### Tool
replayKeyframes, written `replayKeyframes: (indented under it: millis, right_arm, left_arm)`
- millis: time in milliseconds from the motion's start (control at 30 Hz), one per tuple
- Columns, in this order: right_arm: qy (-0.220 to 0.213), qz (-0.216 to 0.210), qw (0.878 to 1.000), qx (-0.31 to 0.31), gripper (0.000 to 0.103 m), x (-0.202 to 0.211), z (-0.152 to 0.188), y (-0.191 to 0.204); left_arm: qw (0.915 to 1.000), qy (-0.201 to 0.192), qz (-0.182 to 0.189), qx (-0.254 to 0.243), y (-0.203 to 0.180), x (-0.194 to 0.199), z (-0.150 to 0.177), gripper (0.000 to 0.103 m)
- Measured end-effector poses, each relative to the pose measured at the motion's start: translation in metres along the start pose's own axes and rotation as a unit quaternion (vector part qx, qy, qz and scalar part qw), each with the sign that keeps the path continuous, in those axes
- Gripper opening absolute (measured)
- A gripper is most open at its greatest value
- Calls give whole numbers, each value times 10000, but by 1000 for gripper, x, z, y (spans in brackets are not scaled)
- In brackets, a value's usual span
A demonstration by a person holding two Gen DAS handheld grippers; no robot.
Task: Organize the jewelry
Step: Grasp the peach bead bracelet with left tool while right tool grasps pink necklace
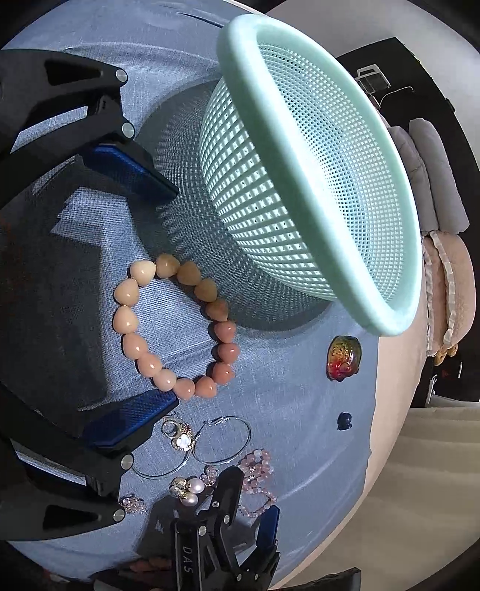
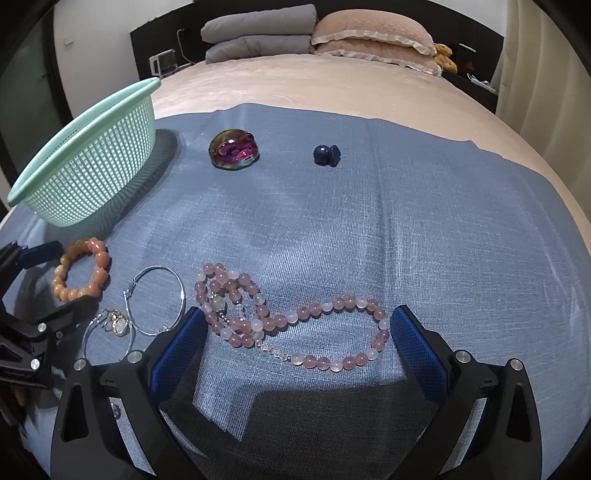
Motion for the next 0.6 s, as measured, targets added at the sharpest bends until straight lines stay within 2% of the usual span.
replayKeyframes:
  millis: [167,200,233,267,300,333,400,600]
  right_arm:
    - [-9,36,10000,35,95,0,0,2]
    - [-23,3,10000,70,87,1,0,4]
    - [-63,-21,9999,119,72,4,0,6]
    - [-102,-73,9998,173,60,8,1,9]
    - [-112,-165,9995,234,31,11,3,13]
    - [-100,-243,9992,291,14,13,5,17]
    - [-111,-243,9991,329,11,16,7,18]
    - [-49,-883,9961,-71,10,38,17,21]
  left_arm:
    - [10000,-66,-36,-17,1,2,1,98]
    - [9999,-107,33,-37,-1,4,1,88]
    - [9998,-172,119,-73,-5,6,0,67]
    - [9995,-216,193,-107,-11,9,-1,53]
    - [9993,-197,281,-136,-15,11,-1,26]
    - [9992,-166,295,-193,-18,11,0,22]
    - [9990,-179,268,-300,-20,13,1,22]
    - [9964,18,846,-22,-19,33,11,22]
Point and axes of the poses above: each gripper's, at about its wrist camera, not at the fingertips, and x roughly against the way its jaws point, y to its left, z to its underside, the point moved 10 cm from there along -x, roughly the way its jaws point, and after that the axes turned 3 degrees about -x, right-handed, at the moved point
